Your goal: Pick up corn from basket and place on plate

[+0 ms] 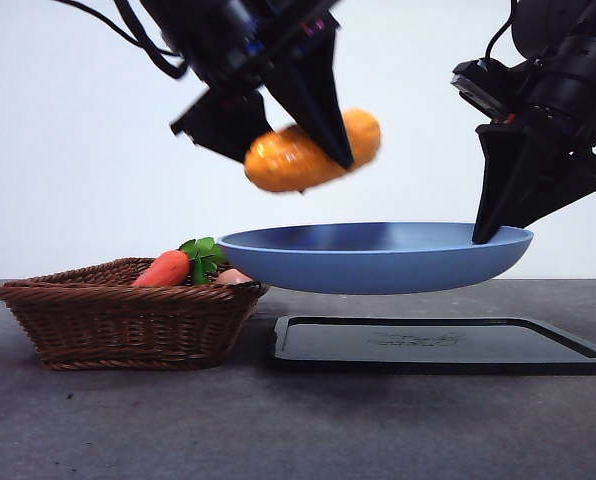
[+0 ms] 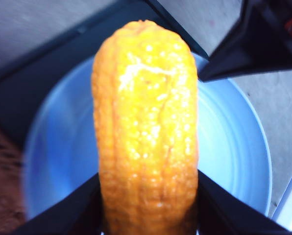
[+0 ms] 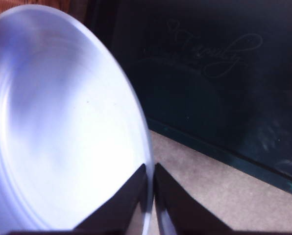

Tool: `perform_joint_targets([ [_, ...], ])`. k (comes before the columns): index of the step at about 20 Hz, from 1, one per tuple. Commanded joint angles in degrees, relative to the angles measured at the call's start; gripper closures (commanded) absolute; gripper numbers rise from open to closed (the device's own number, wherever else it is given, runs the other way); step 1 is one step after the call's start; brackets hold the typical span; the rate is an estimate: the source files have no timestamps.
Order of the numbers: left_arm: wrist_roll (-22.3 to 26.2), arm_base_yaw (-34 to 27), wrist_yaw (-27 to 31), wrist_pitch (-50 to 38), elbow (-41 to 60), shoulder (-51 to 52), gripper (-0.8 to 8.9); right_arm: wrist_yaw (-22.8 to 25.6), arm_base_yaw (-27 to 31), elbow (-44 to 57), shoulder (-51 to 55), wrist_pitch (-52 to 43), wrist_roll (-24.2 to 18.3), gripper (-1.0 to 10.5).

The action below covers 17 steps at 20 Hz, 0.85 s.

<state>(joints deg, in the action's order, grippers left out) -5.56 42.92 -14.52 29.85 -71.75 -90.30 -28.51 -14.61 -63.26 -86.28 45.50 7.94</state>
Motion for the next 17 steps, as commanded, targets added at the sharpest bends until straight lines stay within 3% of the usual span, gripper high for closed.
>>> perform_joint_targets([
  [1,0.2,1.4,0.0,-0.8,-1.0,-2.8,5.94,-0.7,-0.3,-1.3,-0.6,-0.3,0.6,9.4],
  [7,0.7,2.6,0.0,-0.8,-1.0,-7.0,5.89,-1.3,-0.2,-1.3,-0.6,-0.4,0.5,9.4],
  [17,0.5,3.6,0.0,0.4,-1.1,-8.2,3.91,-1.5,-0.2,-1.3,-0.6,-0.5,0.2,9.4],
])
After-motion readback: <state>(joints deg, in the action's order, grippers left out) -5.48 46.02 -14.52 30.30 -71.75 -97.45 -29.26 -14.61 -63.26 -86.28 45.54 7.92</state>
